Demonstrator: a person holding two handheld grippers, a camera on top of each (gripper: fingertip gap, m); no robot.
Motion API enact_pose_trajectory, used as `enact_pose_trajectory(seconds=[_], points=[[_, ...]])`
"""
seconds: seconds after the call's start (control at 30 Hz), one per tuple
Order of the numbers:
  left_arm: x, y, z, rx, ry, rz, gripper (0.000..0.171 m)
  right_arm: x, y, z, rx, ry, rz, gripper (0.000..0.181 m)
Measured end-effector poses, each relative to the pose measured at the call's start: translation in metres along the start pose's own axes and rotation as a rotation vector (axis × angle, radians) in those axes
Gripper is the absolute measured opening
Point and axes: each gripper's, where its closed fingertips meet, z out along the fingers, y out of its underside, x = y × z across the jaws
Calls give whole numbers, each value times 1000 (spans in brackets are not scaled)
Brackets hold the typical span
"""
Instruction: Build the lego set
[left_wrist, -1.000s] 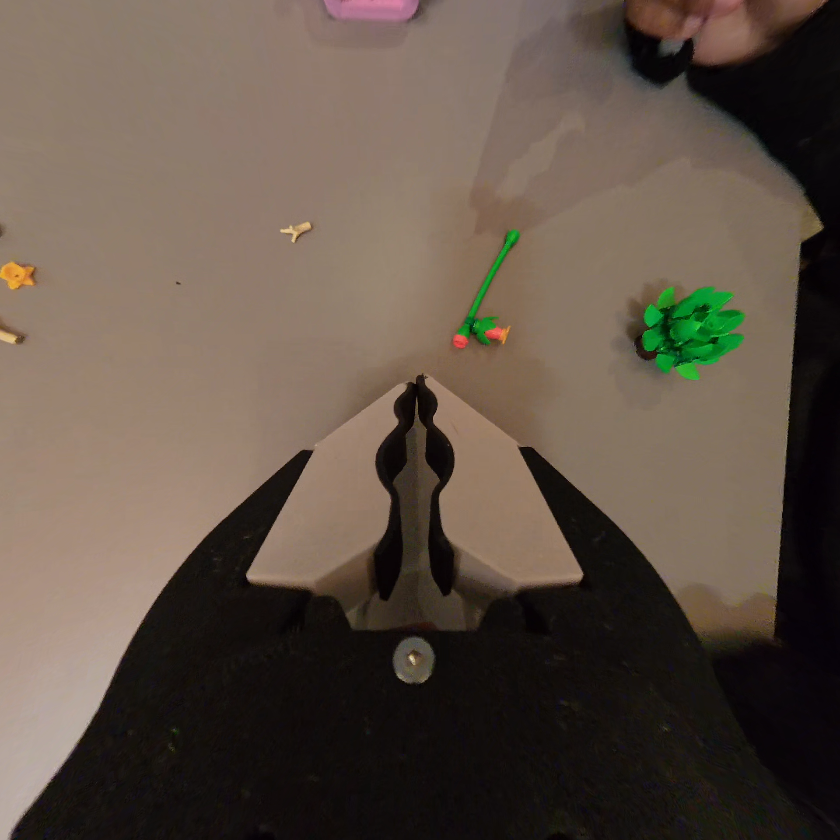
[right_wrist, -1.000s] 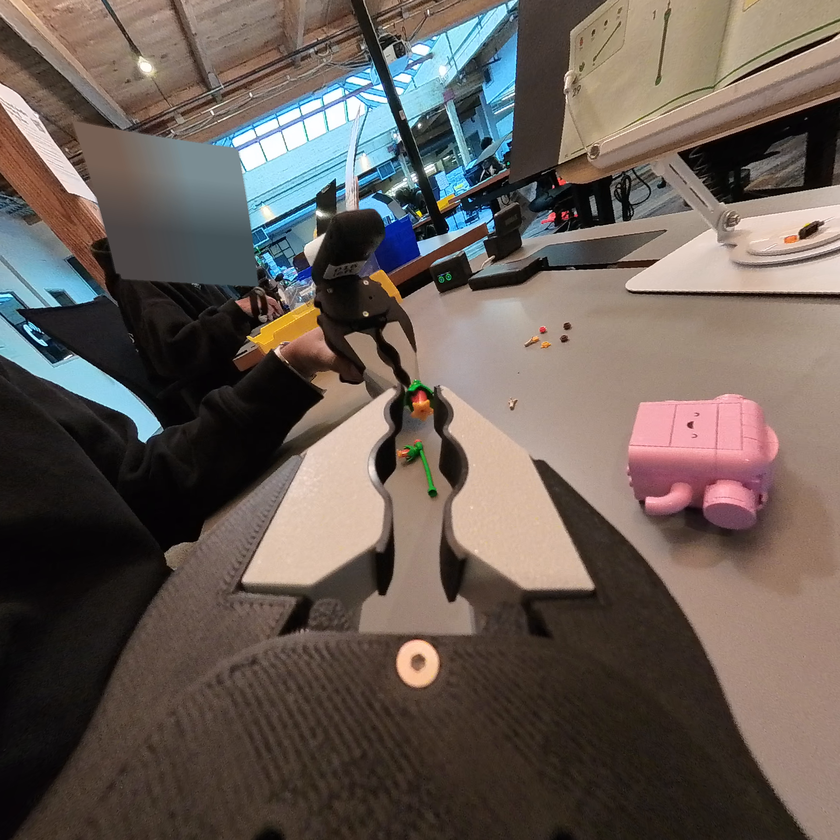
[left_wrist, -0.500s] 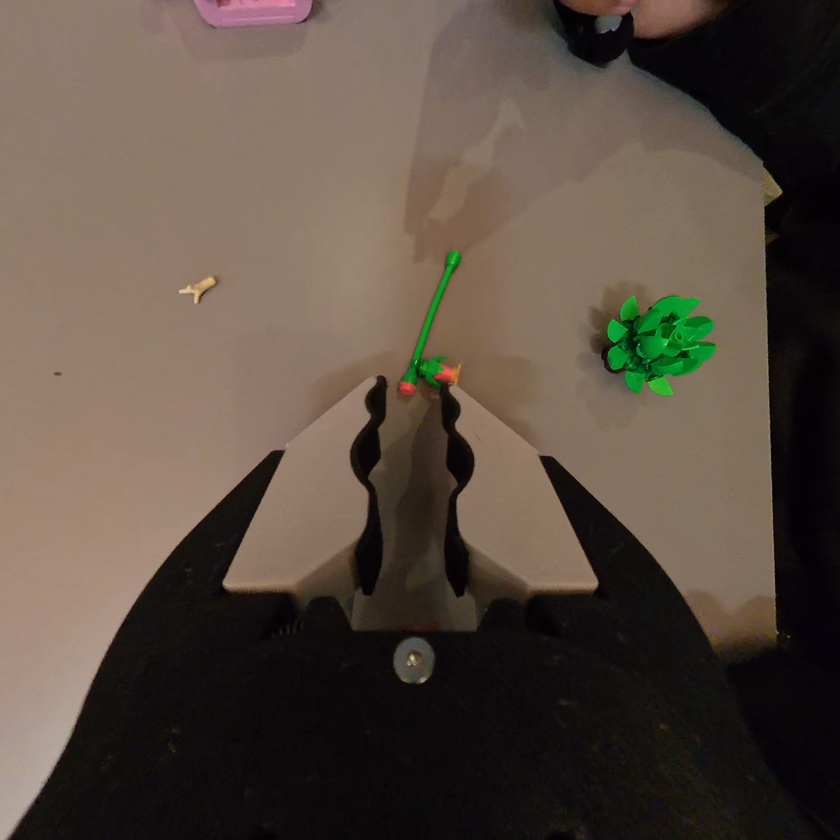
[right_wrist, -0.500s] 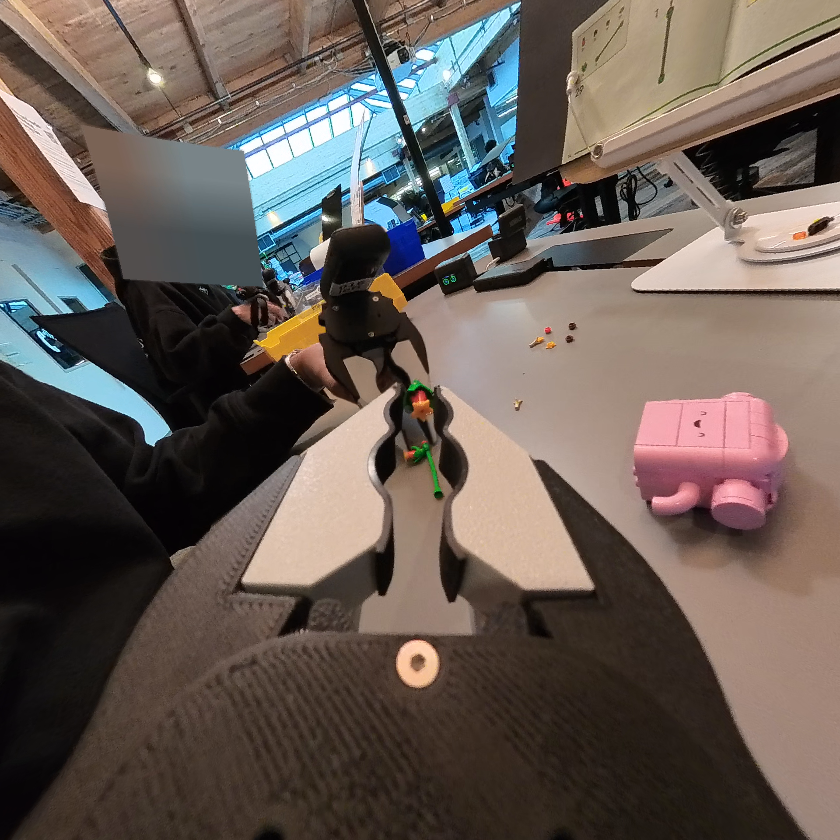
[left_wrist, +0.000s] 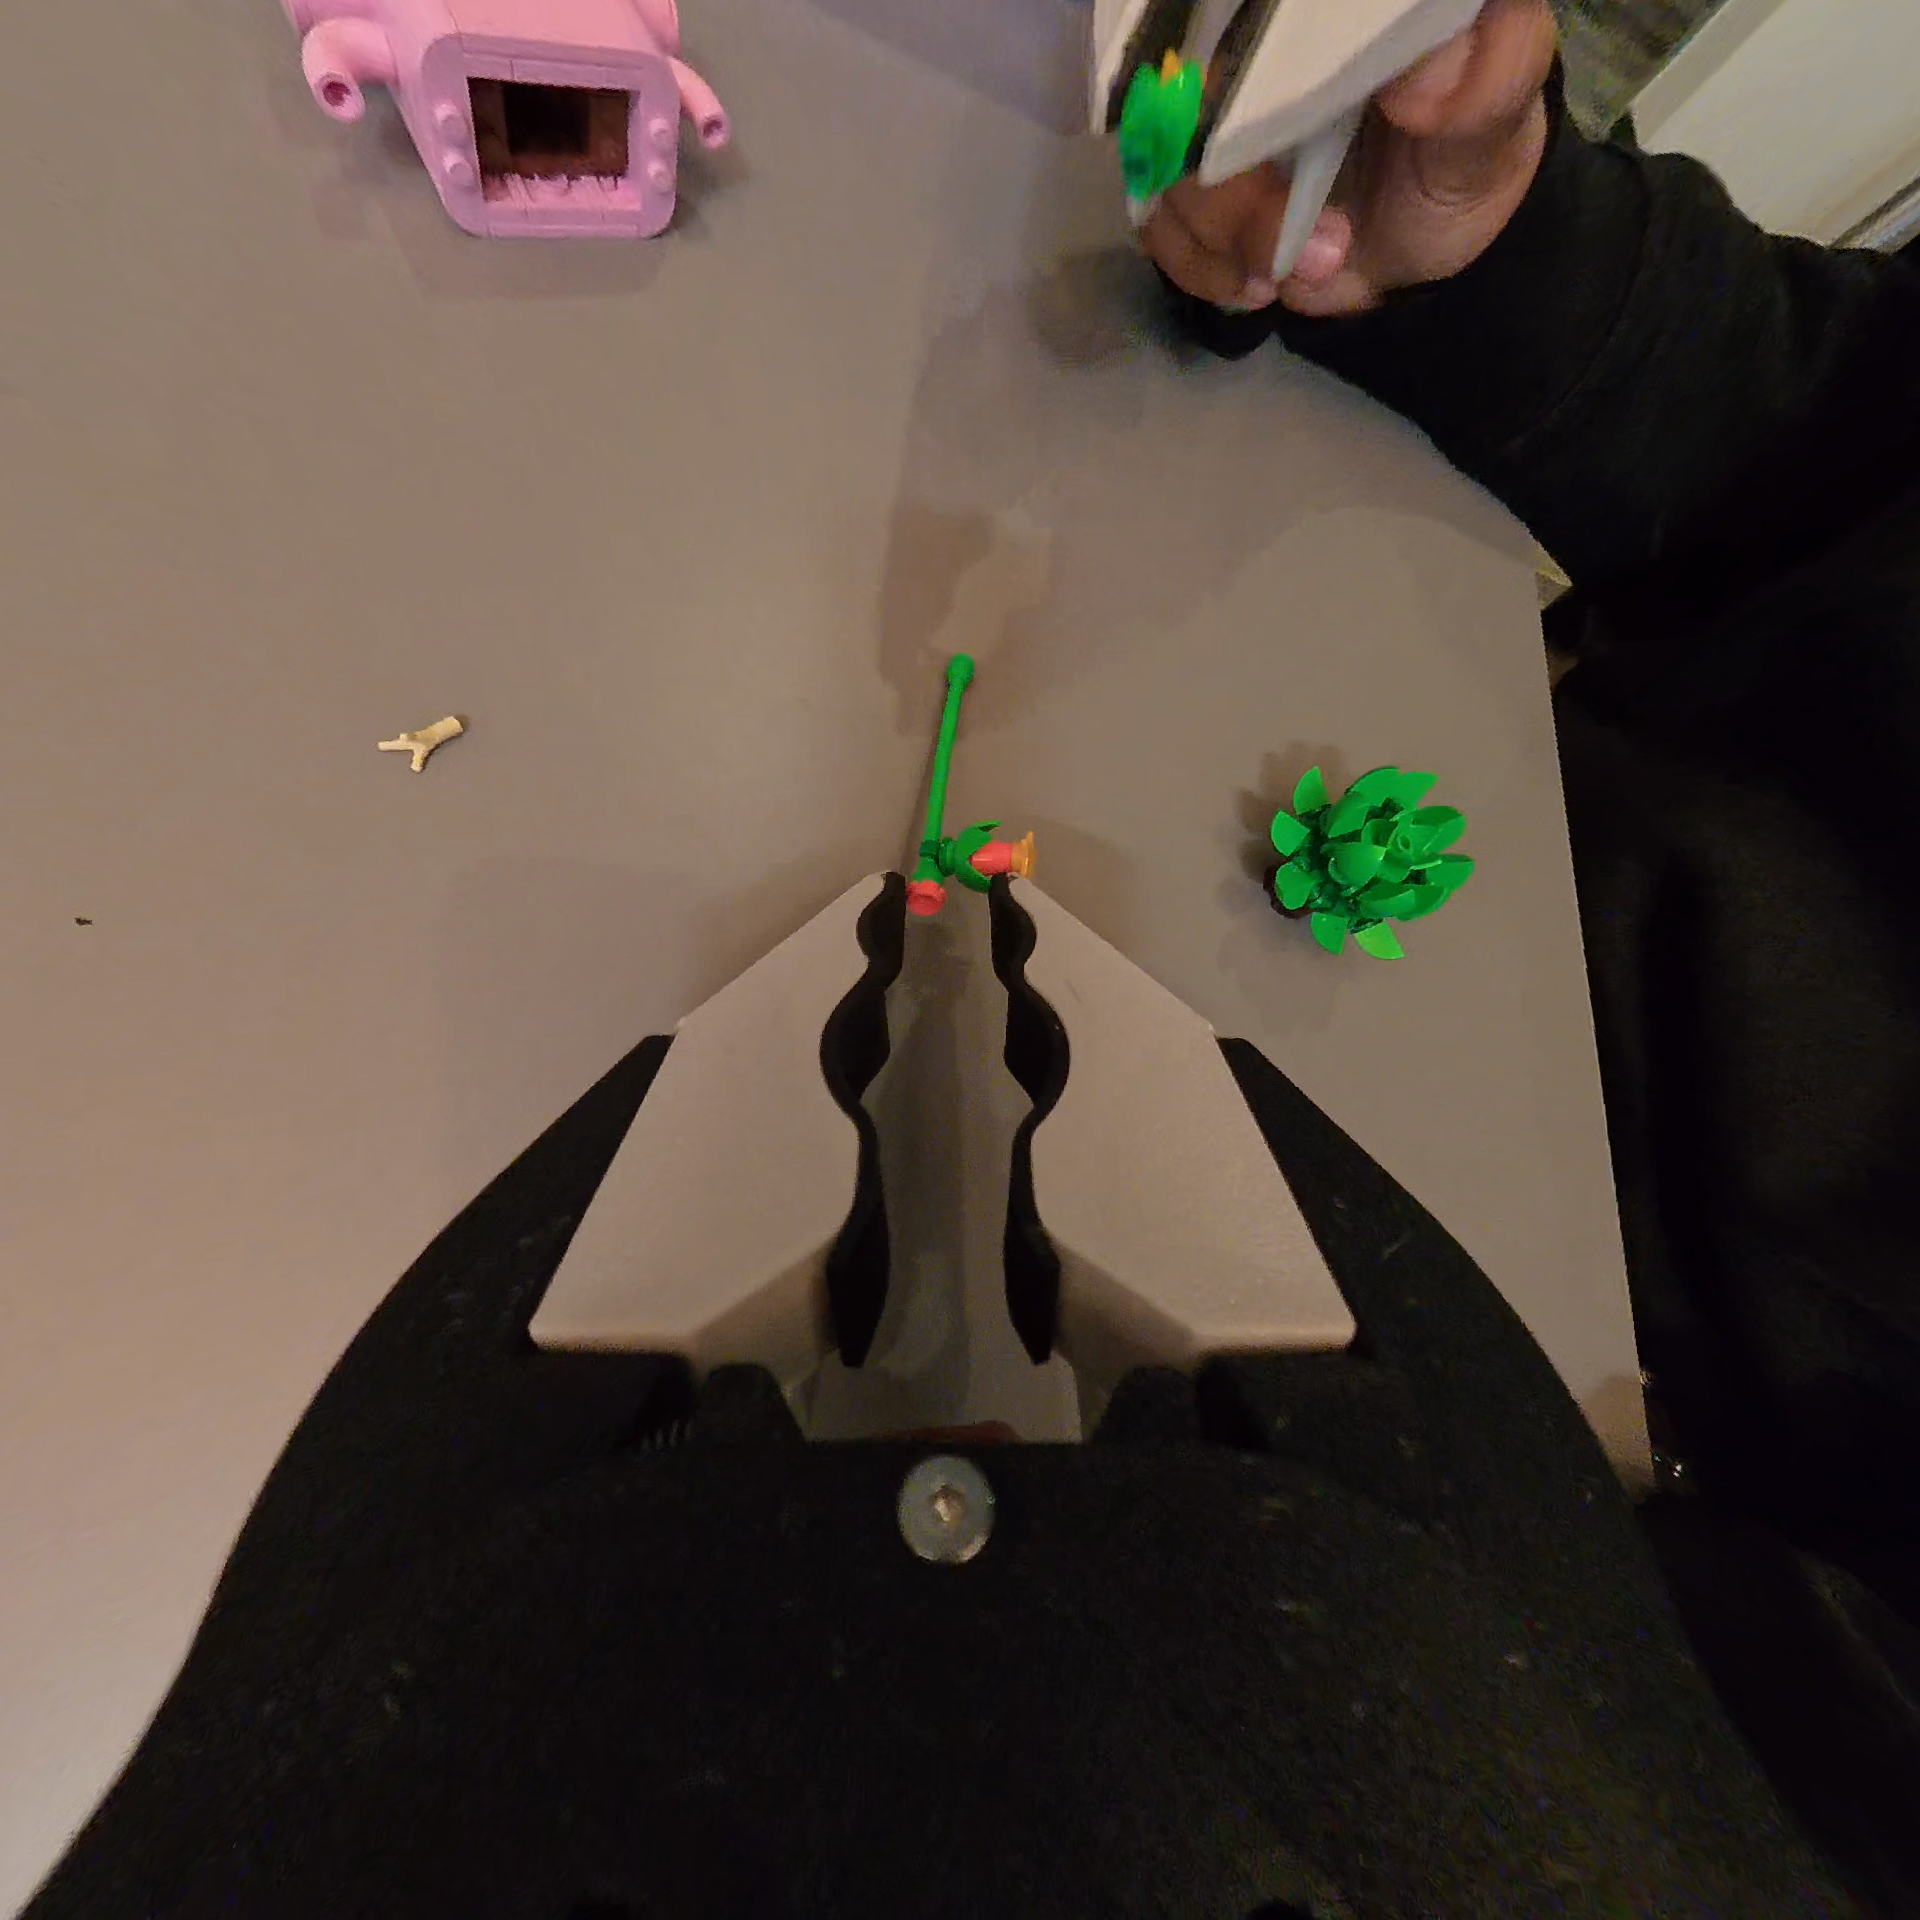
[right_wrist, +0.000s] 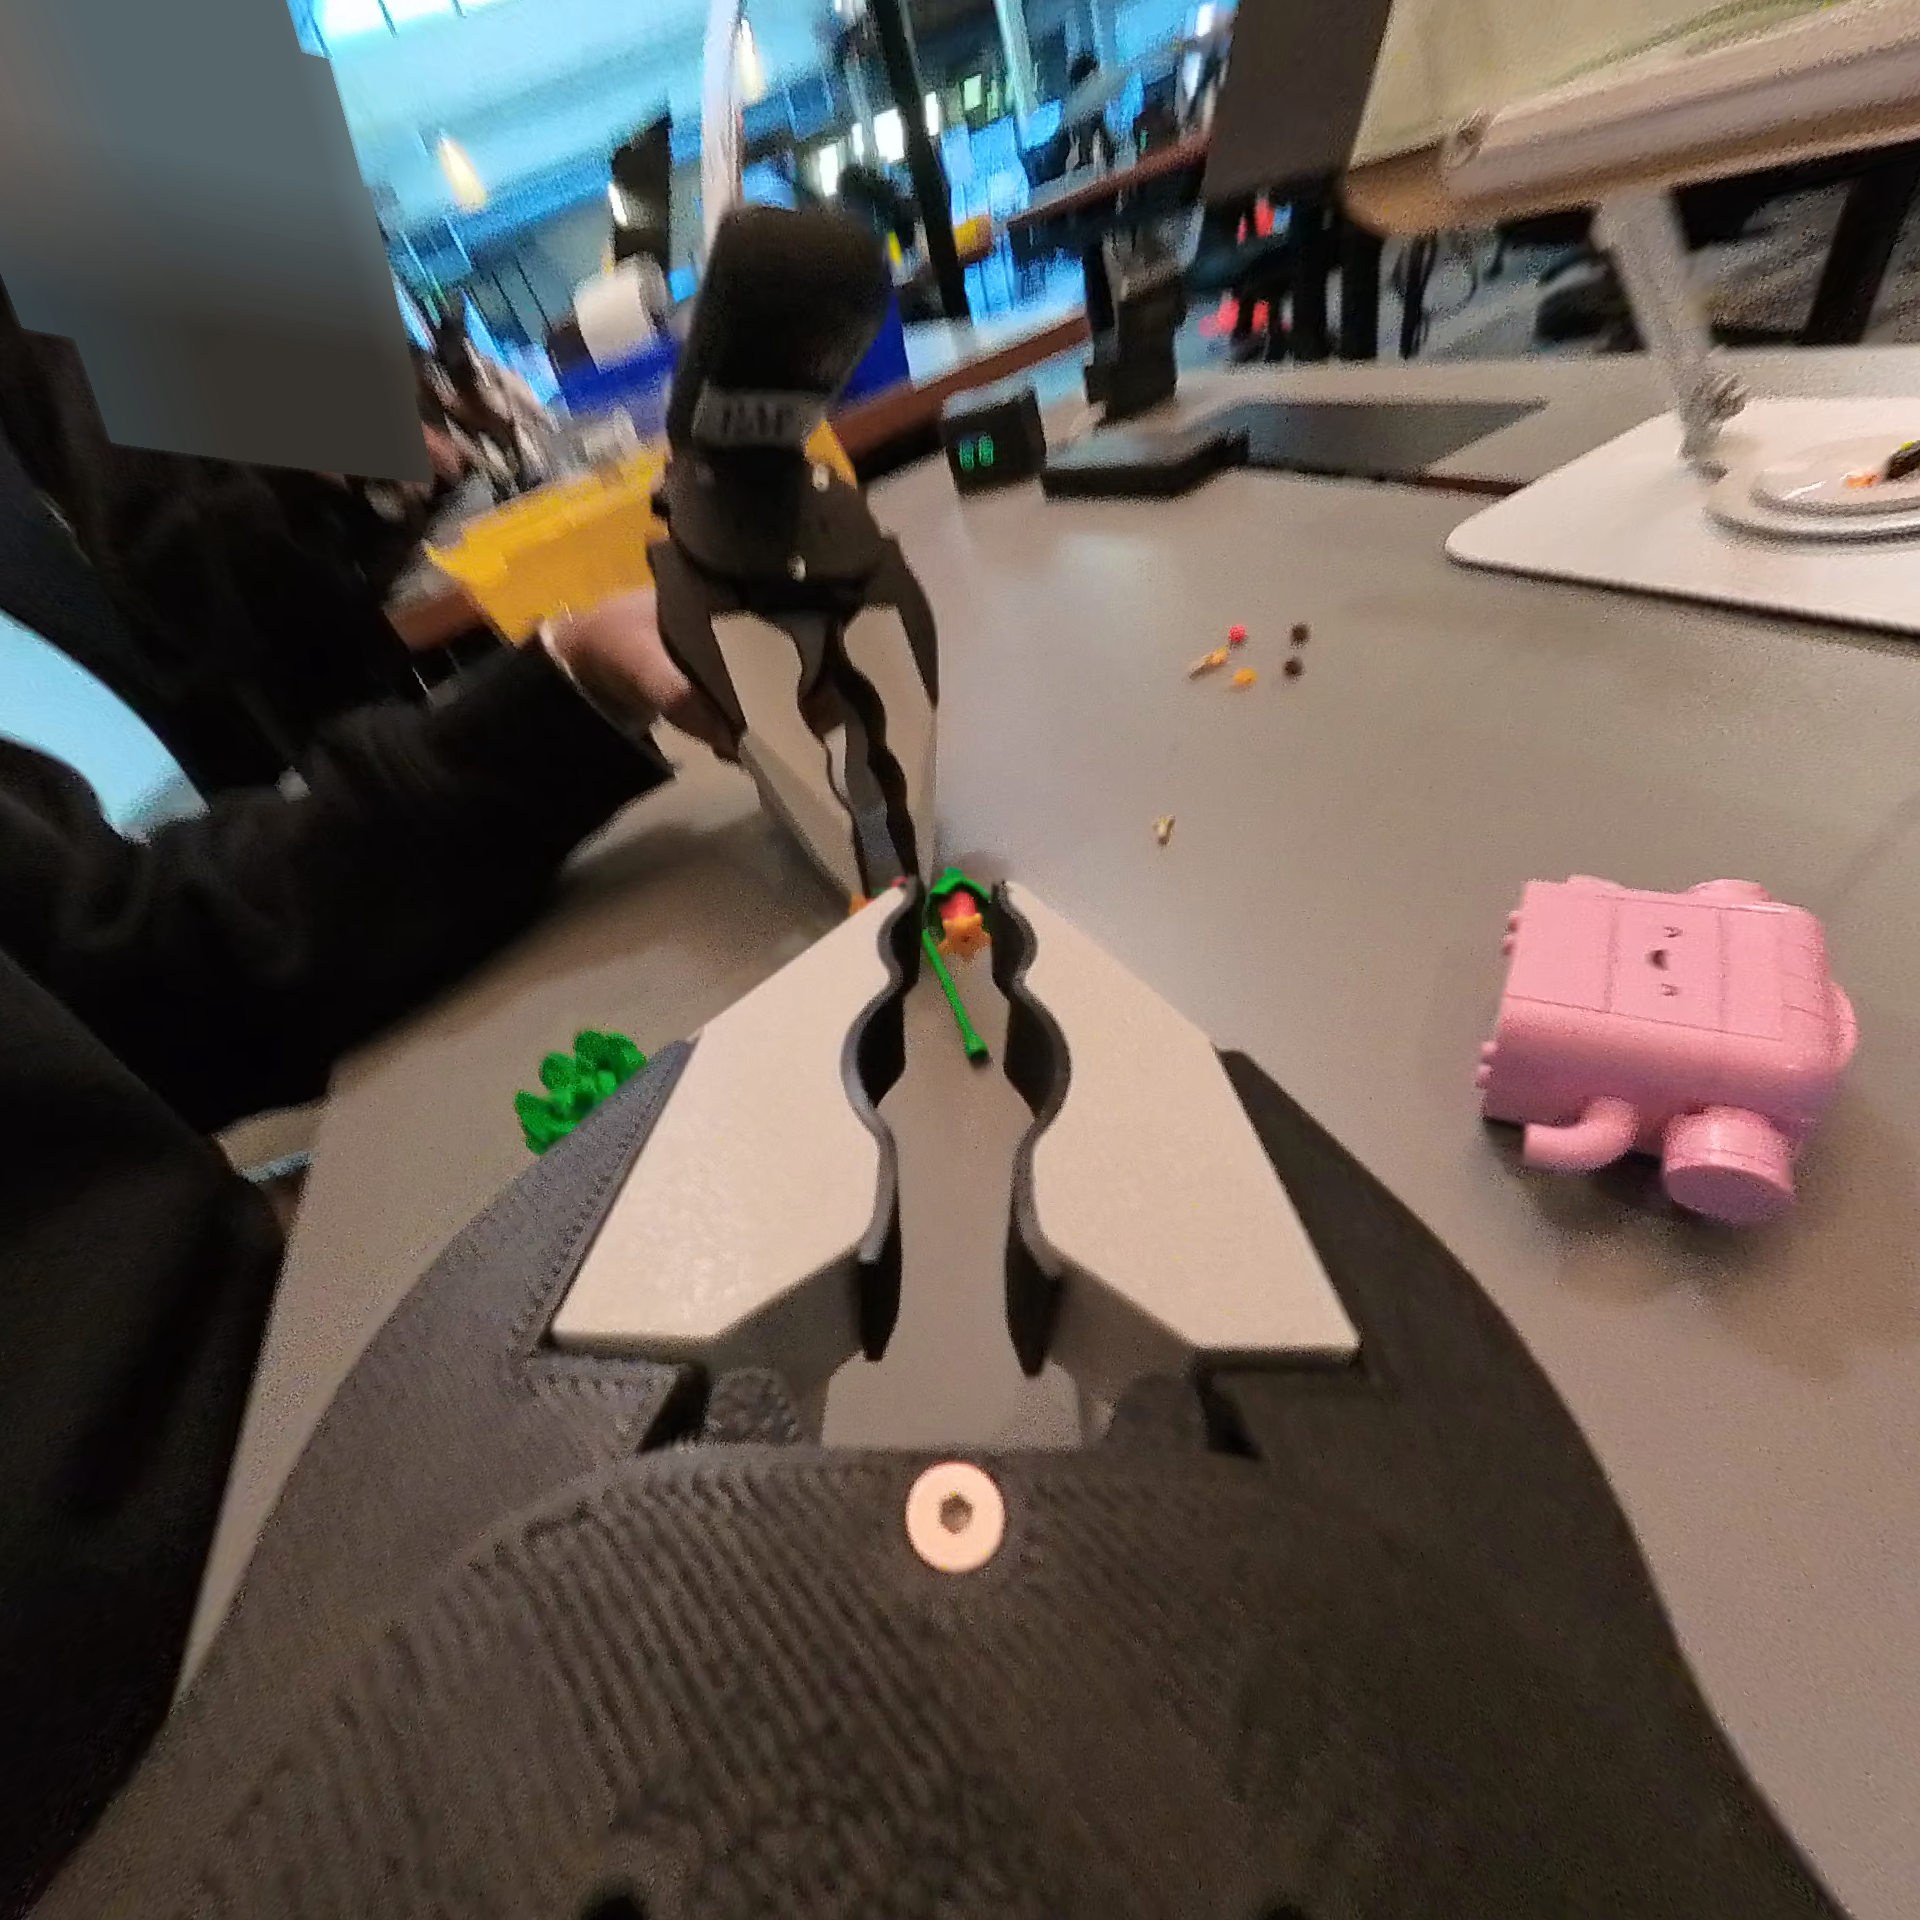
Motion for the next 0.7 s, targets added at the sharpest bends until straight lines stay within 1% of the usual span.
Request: enact_pose_trajectory(seconds=[0.17,0.3,0.37,0.47,0.6,0.7], points=[[-2,14,10,-73,19,-43,18,-9,44,25,-296,69,-208,11],[0,14,11,-72,31,-46,19,-14,73,33,-473,79,-318,11],[1,14,10,-73,36,-54,21,-15,81,34,-517,75,-344,11],[1,15,9,-75,37,-60,21,-18,83,33,-526,55,-345,11],[-2,17,11,-91,17,-45,7,-23,84,32,-530,9,-309,11],[-1,16,13,-93,19,-40,5,-24,87,31,-546,-10,-299,11]])
